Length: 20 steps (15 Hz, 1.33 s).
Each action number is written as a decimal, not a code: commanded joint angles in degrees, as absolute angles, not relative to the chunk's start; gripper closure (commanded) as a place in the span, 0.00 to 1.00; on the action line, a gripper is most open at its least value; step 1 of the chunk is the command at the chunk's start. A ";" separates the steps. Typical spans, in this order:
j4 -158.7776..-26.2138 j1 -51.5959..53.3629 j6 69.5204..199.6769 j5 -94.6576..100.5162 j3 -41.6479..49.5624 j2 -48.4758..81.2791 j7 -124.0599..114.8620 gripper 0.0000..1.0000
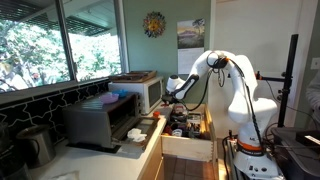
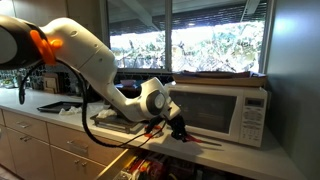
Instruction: Take the pair of scissors out of the drawer and put it on the countertop
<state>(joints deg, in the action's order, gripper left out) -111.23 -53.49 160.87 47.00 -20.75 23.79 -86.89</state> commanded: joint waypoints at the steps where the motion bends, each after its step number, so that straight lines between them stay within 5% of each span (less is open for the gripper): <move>1: -106.81 -50.51 159.07 49.37 -18.41 27.75 -89.97 0.91; 3: -106.12 -50.21 157.92 48.39 -18.47 28.83 -88.83 0.85; 4: -106.79 -40.89 160.44 39.37 -8.28 27.51 -83.14 0.41; 6: -107.13 -36.78 160.32 33.80 -3.83 27.33 -79.73 0.34; 10: -113.17 -26.14 160.03 21.71 5.97 19.29 -70.69 0.03; 13: -121.57 -24.88 160.37 14.56 6.44 9.59 -57.87 0.00; 18: -135.11 -37.69 160.65 4.11 -9.74 -4.45 -37.05 0.00; 20: -137.99 -27.30 164.82 -5.40 -1.64 -7.61 -29.10 0.00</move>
